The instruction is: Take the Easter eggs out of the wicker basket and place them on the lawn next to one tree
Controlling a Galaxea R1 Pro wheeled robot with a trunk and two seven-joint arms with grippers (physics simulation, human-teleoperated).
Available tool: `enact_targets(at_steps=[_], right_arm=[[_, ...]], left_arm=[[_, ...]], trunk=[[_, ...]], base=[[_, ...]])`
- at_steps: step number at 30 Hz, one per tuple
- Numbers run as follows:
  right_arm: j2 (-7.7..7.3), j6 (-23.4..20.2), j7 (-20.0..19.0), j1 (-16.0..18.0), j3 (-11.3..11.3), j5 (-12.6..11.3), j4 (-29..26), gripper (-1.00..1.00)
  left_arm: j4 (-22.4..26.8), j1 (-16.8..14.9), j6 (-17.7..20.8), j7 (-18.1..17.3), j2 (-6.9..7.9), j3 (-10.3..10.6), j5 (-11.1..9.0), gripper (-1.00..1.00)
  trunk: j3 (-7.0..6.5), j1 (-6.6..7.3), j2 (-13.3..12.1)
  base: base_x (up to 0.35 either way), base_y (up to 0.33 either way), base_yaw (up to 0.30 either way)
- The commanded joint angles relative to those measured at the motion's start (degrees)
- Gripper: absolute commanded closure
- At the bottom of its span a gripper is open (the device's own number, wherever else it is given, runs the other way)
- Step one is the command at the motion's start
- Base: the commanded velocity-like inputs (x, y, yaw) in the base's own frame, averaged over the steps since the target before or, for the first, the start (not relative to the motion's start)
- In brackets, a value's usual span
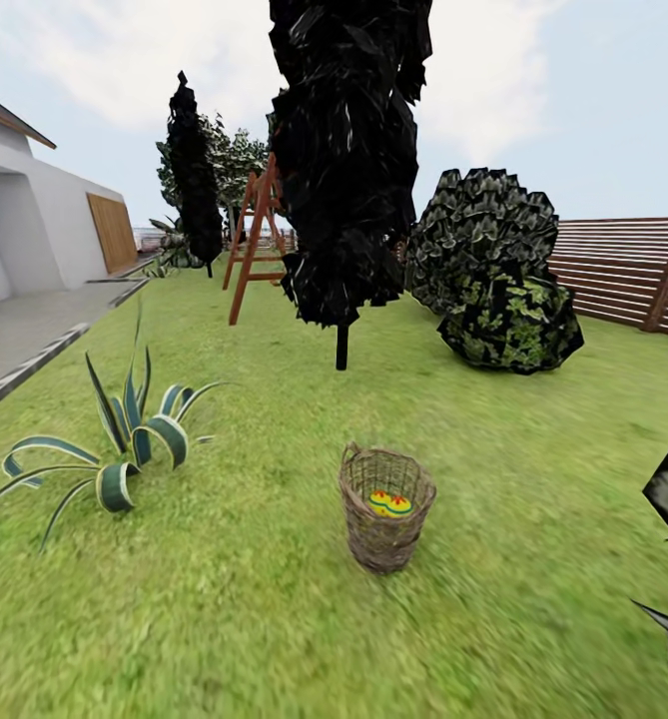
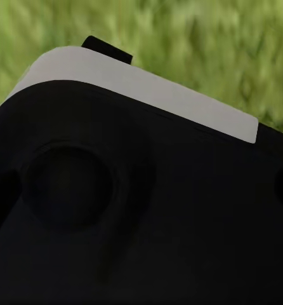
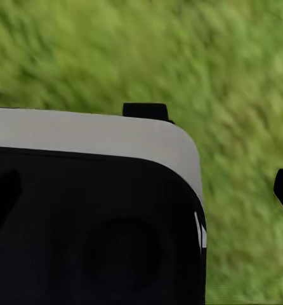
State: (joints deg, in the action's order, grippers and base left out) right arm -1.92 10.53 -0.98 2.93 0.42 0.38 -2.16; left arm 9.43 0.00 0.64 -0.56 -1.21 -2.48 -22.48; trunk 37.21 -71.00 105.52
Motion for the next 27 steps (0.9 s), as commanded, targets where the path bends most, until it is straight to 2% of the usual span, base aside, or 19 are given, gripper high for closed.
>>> enact_targets(at_steps=[1,27], right_arm=[[0.03,0.2,-0.1,0.0,0.0,0.0,0.1,-1.00],[0.26,0.2,-0.1,0.0,0.0,0.1,0.1,-1.00]], left_arm=[[0.1,0.0,0.1,-0.1,-0.02,-0.2,-0.1,-1.00],[0.1,0.0,0.1,-0.1,-0.02,-0.2,-0.1,-1.00]], trunk=[[0.05,-0.03,0.0],[0.05,-0.03,0.0]], base=[[0.331,0.000,0.000],[0.331,0.000,0.000]])
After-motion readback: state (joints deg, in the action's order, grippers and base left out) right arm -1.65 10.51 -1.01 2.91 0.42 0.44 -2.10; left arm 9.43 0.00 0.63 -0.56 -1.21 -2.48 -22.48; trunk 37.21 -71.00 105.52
